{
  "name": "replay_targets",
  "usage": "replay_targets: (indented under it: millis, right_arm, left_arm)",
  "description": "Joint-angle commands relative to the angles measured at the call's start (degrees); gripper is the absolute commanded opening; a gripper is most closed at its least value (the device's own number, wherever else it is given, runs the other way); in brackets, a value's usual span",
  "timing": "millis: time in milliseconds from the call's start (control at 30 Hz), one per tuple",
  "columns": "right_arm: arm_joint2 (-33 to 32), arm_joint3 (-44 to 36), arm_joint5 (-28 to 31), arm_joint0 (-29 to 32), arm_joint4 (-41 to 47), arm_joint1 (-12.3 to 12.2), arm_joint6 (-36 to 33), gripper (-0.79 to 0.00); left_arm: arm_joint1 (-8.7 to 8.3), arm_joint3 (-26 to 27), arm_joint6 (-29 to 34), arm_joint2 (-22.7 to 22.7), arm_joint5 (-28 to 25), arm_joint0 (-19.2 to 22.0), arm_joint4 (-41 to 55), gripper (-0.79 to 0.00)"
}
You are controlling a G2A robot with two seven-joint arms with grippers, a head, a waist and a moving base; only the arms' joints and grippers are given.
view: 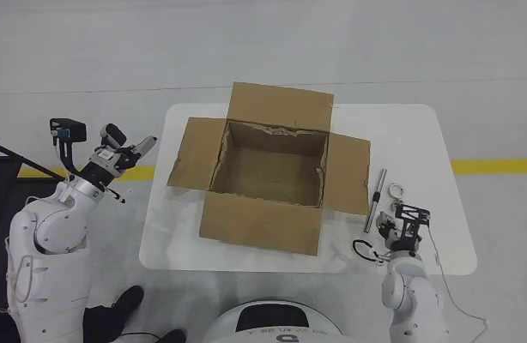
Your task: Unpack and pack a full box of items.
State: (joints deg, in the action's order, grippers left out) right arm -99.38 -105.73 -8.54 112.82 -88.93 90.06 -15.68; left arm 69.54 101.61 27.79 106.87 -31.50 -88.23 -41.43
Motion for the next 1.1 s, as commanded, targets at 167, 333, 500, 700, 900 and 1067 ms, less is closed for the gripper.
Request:
replay_targets:
  millis: [167, 333, 500, 700, 900, 1067]
  right_arm:
    - [2.3, 1.4, -2.5, -1.2, -4.8, -0.1, -2.4, -0.453]
    - [3.0, 2.4, -4.0, -2.2, -6.2, -0.2, -4.2, -0.486]
    - [3.7, 4.1, -6.0, -3.8, -8.6, -0.2, -6.4, -0.536]
    - [3.8, 4.4, -6.4, -3.8, -9.2, -0.3, -6.4, -0.785]
    - [1.2, -0.8, -2.2, 0.5, -0.2, -0.5, -0.1, -0.785]
    - [-3.4, -3.7, 6.1, 4.2, 15.6, -0.6, 6.7, -0.785]
  left_arm:
    - [0.0, 0.0, 0.0, 0.0, 0.0, 0.0, 0.0, 0.0]
    - [0.0, 0.0, 0.0, 0.0, 0.0, 0.0, 0.0, 0.0]
    - [0.0, 0.0, 0.0, 0.0, 0.0, 0.0, 0.0, 0.0]
    - [0.0, 0.0, 0.0, 0.0, 0.0, 0.0, 0.0, 0.0]
    - [0.0, 0.0, 0.0, 0.0, 0.0, 0.0, 0.0, 0.0]
    - [0.0, 0.0, 0.0, 0.0, 0.0, 0.0, 0.0, 0.0]
